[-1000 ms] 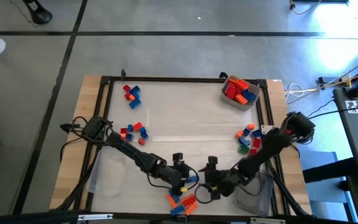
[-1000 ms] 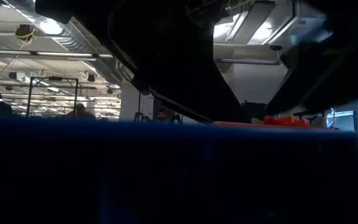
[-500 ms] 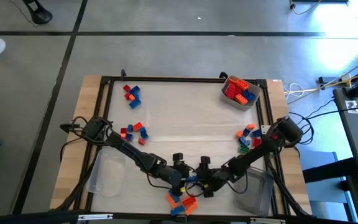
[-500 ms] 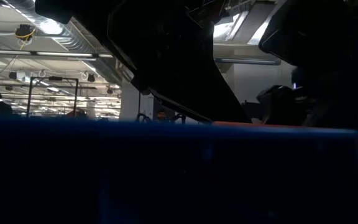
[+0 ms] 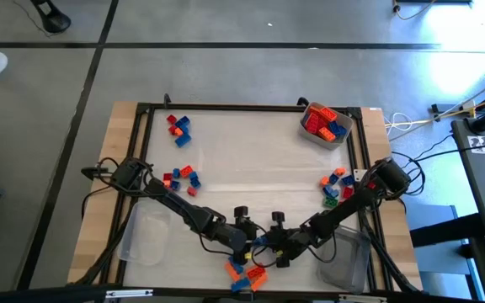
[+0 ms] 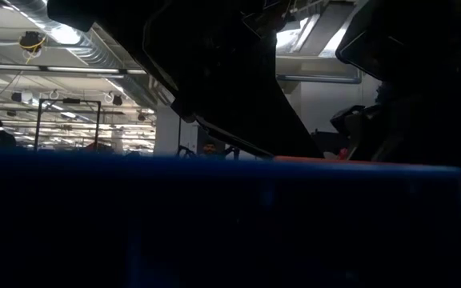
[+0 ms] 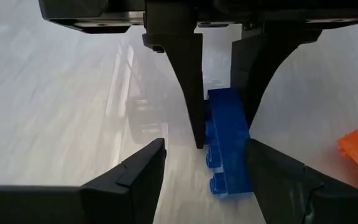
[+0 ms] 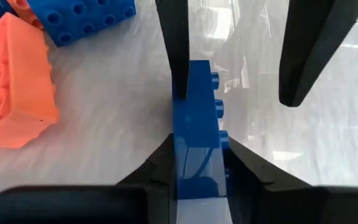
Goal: Sort blocks by size
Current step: Put the blue game piece into the gray bin
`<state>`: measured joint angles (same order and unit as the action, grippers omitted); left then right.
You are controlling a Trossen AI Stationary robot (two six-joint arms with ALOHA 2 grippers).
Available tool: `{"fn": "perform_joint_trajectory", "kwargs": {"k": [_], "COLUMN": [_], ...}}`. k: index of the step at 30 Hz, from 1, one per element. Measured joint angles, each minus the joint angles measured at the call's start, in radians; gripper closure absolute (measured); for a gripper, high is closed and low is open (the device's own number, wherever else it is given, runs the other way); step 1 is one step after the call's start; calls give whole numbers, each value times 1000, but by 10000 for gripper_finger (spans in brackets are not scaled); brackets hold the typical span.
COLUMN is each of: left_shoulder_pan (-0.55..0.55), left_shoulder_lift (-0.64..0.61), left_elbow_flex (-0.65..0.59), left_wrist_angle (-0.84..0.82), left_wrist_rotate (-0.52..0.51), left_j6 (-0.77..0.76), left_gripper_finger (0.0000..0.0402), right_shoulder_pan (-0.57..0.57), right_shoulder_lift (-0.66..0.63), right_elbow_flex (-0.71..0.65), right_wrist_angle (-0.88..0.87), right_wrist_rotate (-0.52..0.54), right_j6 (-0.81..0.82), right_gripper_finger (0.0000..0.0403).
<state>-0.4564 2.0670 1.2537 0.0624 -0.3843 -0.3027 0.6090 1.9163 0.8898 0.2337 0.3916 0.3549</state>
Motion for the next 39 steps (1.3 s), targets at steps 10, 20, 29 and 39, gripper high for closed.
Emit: {"fn": "perform_joint_trajectory", "kwargs": {"k": [10,20,29,39], "left_shoulder_pan": [-55,-150,-145,-144], "left_shoulder_lift": [-137,-149,-148,-148], "left_elbow_flex": [-1,-137,-303,-312], "left_wrist_angle": [-143,-35,223,230], "left_wrist_rotate": [-61,-196,-204,-212], "left_j6": [-12,-54,-80,-63], "left_gripper_finger": [194,194,194,194], "right_shoulder_pan": [-1,-2,-141,-487], "right_shoulder_lift": [-13,-210,-514,-739], "right_elbow_flex": [-1,-2,-2,-1], "right_wrist_angle": [-25,-373,-797,-1100], "right_wrist_rotate": [13,253,410,400], "right_j6": [16,118,252,240], "right_gripper_finger": [314,313,312,311]}}
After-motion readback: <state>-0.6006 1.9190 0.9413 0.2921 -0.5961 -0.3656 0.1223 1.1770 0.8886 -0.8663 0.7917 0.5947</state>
